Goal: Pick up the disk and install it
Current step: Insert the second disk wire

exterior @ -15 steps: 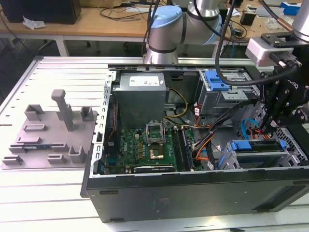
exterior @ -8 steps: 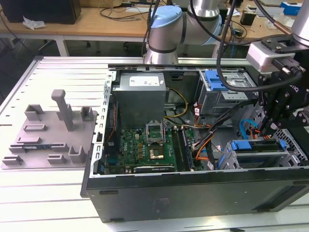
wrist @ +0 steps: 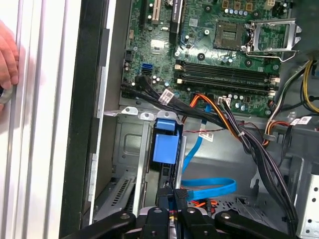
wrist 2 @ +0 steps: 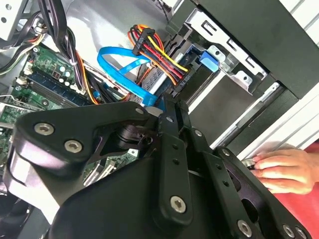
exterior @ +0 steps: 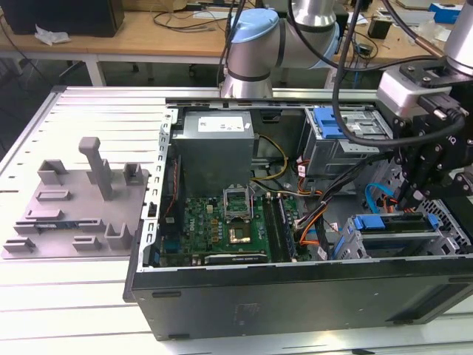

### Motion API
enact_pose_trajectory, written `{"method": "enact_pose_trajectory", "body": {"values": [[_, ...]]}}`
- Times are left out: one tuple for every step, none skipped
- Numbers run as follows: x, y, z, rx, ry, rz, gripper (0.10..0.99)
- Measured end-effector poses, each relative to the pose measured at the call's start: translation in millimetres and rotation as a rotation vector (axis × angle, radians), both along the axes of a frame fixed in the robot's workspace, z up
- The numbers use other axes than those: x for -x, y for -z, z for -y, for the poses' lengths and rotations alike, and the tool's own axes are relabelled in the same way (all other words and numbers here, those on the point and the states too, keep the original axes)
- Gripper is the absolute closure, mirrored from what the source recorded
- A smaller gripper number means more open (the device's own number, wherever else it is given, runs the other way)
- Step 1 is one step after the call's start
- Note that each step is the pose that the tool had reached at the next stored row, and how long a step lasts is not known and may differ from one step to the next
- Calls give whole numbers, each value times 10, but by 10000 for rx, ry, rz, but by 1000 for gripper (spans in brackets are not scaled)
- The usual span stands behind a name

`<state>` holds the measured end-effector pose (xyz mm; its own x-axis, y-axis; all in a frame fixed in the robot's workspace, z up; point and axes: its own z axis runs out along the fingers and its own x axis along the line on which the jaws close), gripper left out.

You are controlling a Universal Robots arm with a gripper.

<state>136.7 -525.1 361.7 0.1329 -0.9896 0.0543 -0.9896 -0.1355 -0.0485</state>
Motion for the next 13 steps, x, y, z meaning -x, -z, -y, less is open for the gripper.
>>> {"method": "enact_pose_trajectory", "body": {"values": [[0,4,0,-6,0,0,925],[-3,8,1,-10,0,0,925],[-8,15,3,-24,-2,0,925],[-13,17,4,-34,-2,0,925],[-18,20,4,-41,-1,0,925],[-25,25,5,-41,31,0,925],[-26,34,5,-42,97,0,925],[-26,40,5,-42,143,0,925],[-26,49,6,-41,223,1,925],[-26,58,5,-41,302,1,925],[-26,62,6,-40,341,1,925],[-26,64,7,-41,362,1,925],[-27,68,10,-45,381,0,925]]}}
